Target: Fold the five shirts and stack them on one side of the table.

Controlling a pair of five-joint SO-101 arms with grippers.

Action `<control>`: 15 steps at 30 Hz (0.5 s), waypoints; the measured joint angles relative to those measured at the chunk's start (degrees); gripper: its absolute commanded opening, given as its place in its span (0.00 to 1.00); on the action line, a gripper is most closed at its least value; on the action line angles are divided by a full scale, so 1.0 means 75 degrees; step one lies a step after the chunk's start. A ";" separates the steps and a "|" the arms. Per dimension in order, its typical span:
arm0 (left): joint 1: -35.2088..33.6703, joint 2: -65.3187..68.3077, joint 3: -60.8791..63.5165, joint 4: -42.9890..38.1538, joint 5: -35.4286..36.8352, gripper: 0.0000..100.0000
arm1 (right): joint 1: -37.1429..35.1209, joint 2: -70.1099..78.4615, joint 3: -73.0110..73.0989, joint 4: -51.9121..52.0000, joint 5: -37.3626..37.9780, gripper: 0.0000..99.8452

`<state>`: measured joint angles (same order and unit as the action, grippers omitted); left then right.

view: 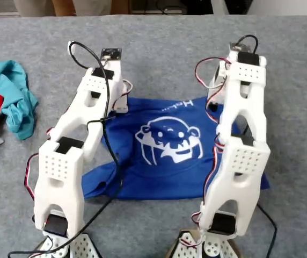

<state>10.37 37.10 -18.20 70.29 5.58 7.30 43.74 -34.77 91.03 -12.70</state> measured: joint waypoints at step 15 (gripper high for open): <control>-0.0012 0.0082 -0.1043 0.2614 0.0000 0.02 | -0.0070 0.0504 -0.2028 -0.0023 0.0023 0.01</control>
<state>10.29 37.71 -26.02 89.89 5.58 6.77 47.52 -49.98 90.86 -12.53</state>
